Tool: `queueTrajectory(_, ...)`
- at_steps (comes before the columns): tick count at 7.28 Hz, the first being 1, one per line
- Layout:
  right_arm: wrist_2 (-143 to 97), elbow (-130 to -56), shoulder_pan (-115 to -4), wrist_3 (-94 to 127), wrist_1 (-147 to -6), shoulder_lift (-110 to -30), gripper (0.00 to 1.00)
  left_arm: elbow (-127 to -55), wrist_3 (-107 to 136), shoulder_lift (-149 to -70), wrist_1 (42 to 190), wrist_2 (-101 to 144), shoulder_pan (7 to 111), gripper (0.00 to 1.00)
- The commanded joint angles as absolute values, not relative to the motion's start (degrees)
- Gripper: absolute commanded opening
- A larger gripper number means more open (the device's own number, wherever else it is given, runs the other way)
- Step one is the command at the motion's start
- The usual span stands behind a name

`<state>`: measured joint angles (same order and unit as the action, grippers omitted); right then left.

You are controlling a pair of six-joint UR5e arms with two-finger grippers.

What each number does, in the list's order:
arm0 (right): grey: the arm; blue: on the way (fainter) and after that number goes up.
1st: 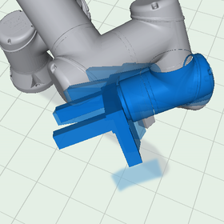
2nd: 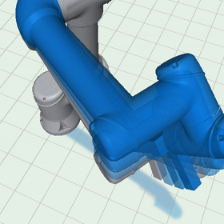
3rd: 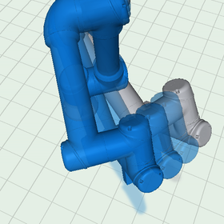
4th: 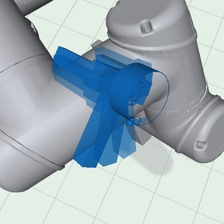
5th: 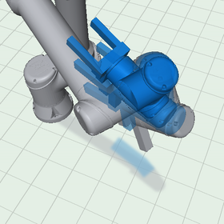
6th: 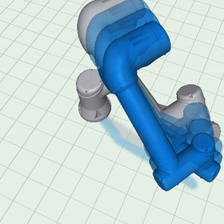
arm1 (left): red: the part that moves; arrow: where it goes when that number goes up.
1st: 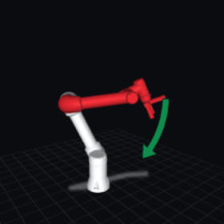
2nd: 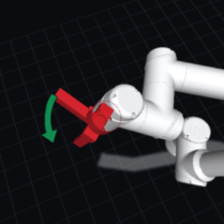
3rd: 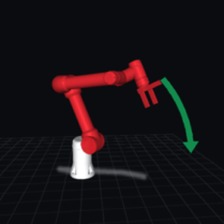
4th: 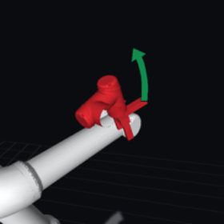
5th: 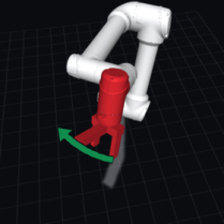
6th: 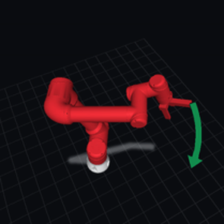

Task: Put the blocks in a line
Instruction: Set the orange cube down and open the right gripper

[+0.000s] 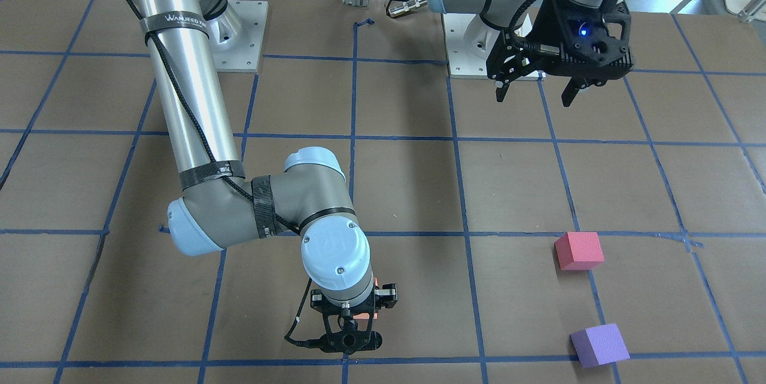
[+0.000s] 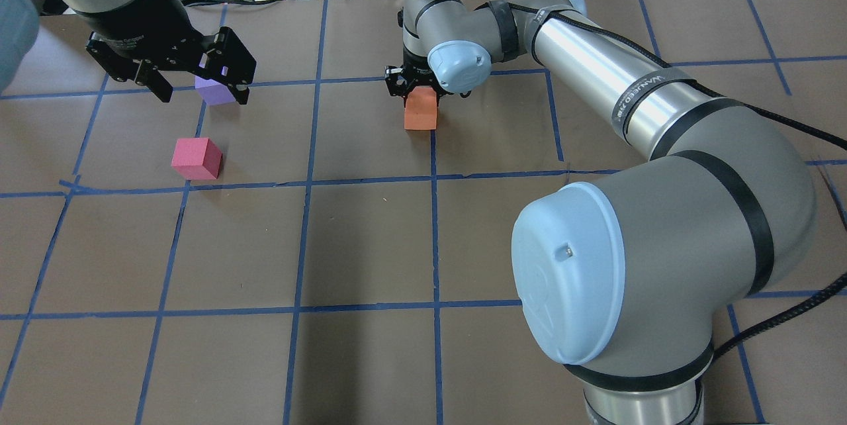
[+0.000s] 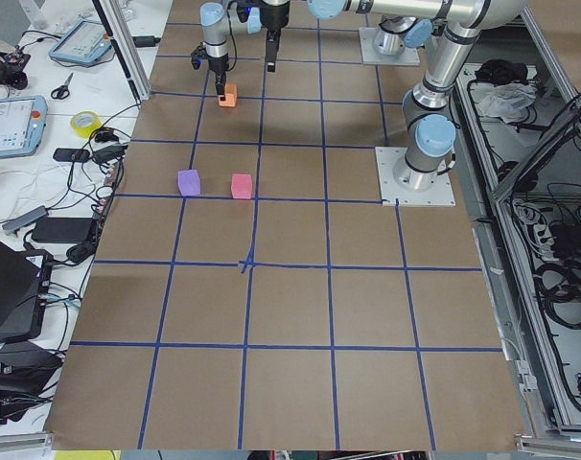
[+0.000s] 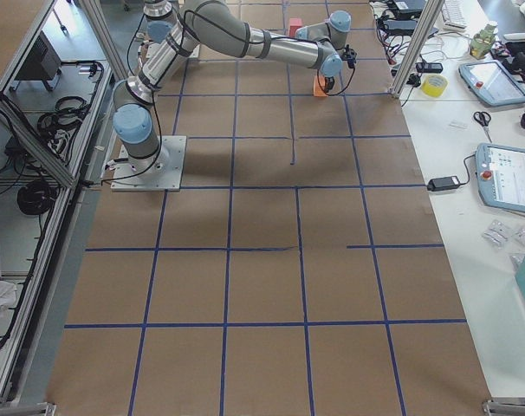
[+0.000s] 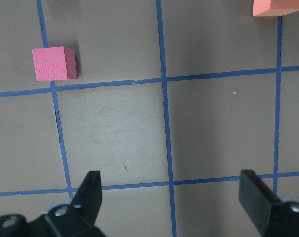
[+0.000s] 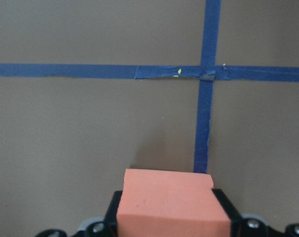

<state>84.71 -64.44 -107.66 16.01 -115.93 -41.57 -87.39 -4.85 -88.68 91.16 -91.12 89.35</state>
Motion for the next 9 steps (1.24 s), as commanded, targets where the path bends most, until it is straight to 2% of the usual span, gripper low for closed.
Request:
queueTrajectory(1, 83.68, -64.34, -107.67, 16.78, -116.02, -41.4, 0.65, -87.89, -7.89, -88.77, 90.36, -90.79, 87.81, 1.0)
queueTrajectory(5, 83.76, -64.25, -108.19, 16.52, -116.98, -41.04, 0.65, -88.15, -7.21, -88.07, 91.14, -91.05, 86.31, 1.0)
queueTrajectory(6, 83.85, -64.25, -108.19, 16.18, -116.98, -40.96, 0.68, -88.15, -7.21, -87.98, 91.58, -91.05, 86.22, 1.0)
queueTrajectory(7, 84.02, -64.42, -108.19, 16.08, -116.98, -40.96, 0.77, -88.15, -7.21, -87.98, 91.49, -91.05, 86.13, 1.0)
queueTrajectory(8, 83.94, -64.51, -108.19, 17.39, -116.81, -41.04, 1.0, -88.07, -7.21, -87.89, 91.49, -91.14, 86.31, 1.0)
queueTrajectory(9, 83.76, -64.51, -108.11, 17.49, -116.55, -41.22, 1.0, -87.98, -7.29, -87.98, 91.32, -91.14, 86.22, 1.0)
